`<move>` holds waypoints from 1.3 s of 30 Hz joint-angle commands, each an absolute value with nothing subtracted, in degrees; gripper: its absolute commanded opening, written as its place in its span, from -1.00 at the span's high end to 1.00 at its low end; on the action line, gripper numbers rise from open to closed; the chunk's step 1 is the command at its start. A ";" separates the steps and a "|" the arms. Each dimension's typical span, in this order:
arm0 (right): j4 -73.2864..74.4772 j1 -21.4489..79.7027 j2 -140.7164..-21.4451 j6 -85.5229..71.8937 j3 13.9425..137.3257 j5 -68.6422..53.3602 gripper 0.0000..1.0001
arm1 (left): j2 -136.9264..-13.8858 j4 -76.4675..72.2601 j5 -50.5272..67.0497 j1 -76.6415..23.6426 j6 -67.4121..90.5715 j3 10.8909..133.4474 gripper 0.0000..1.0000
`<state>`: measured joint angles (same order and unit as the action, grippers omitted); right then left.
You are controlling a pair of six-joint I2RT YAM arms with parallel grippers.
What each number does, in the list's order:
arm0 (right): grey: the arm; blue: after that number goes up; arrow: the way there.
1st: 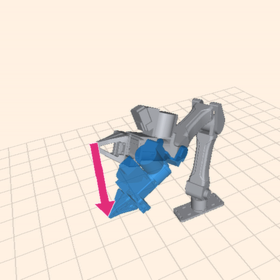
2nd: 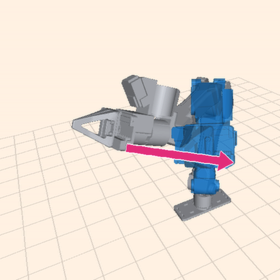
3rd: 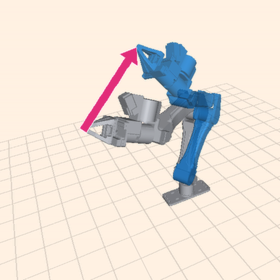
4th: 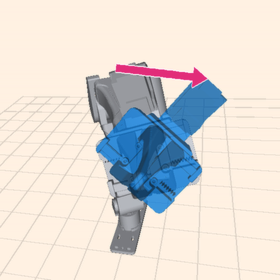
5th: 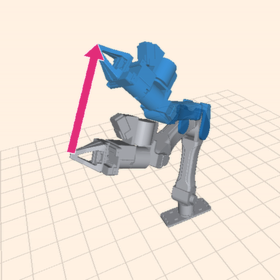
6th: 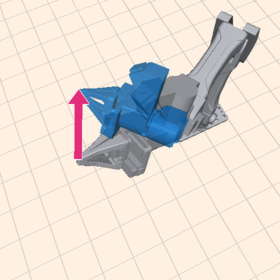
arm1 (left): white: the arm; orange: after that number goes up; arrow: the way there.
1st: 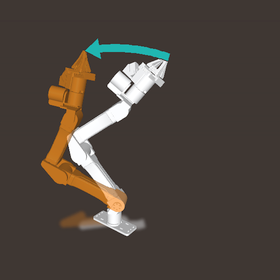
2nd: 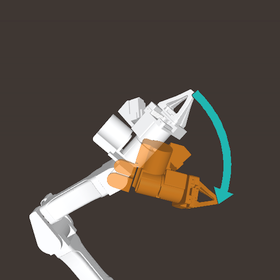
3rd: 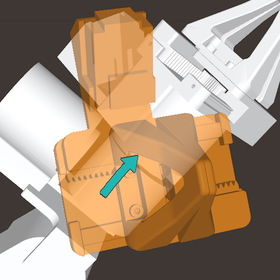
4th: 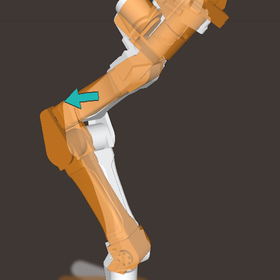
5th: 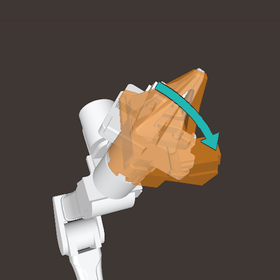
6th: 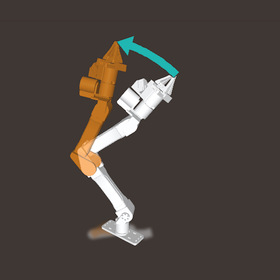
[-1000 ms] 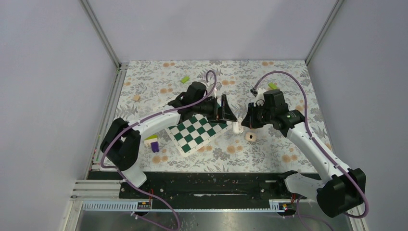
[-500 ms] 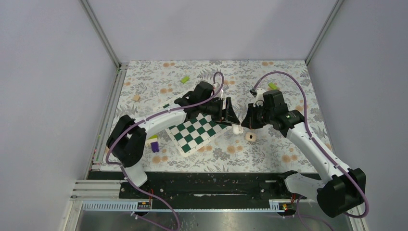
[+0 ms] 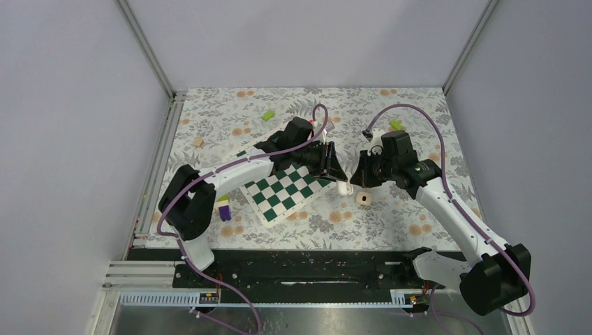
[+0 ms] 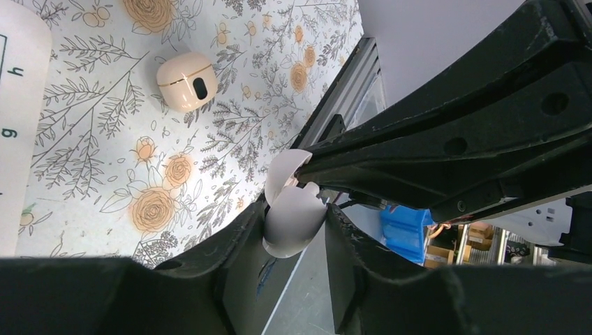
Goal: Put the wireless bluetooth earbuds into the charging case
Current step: Pick up the charging case at the center of the board.
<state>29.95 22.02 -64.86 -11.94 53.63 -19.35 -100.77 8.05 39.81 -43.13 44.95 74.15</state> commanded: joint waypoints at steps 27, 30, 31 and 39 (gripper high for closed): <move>26.72 16.89 -48.72 -26.15 52.12 -30.60 0.07 | -98.19 -10.80 51.63 -39.94 47.58 71.03 0.74; 22.18 16.15 -48.13 -29.27 48.62 -34.28 0.14 | -98.49 -10.73 53.57 -39.90 47.42 72.09 0.76; 21.77 16.03 -48.26 -29.52 48.12 -34.29 0.18 | -98.56 -10.58 53.85 -39.85 47.31 72.22 0.76; 19.34 14.66 -49.49 -30.23 46.57 -33.44 0.36 | -98.31 -9.80 54.62 -39.88 46.84 72.47 0.76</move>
<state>23.83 15.44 -49.01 -28.71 46.72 -31.73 -100.99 -6.17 51.81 -39.90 47.05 70.39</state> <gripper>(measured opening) 0.334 0.349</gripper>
